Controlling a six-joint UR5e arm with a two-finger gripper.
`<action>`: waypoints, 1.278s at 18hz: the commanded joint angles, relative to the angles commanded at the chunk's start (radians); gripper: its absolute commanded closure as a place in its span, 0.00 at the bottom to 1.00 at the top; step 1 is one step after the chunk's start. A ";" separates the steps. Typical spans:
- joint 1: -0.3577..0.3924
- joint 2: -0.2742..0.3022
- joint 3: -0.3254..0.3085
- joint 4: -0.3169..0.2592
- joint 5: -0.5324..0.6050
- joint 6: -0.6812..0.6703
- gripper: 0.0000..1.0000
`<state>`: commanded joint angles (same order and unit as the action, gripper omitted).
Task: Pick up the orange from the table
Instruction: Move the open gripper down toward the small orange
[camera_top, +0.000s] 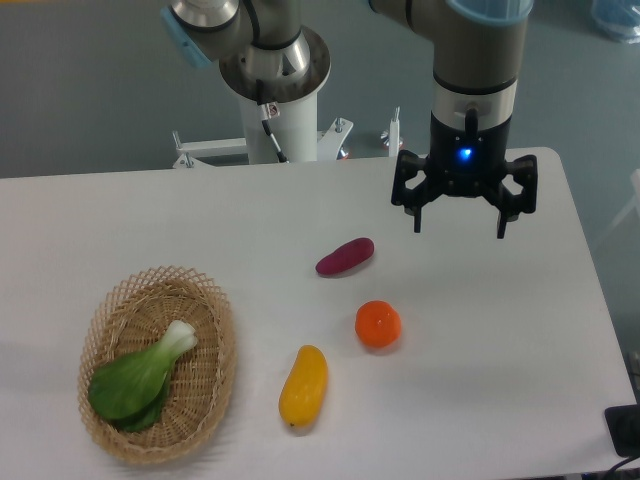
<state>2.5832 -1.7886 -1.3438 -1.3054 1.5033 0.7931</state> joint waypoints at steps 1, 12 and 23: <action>0.000 0.000 -0.002 0.000 0.002 0.000 0.00; -0.014 -0.006 -0.069 0.097 0.000 -0.136 0.00; -0.074 -0.072 -0.193 0.181 0.006 -0.161 0.00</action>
<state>2.5097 -1.8606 -1.5370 -1.1245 1.5095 0.6319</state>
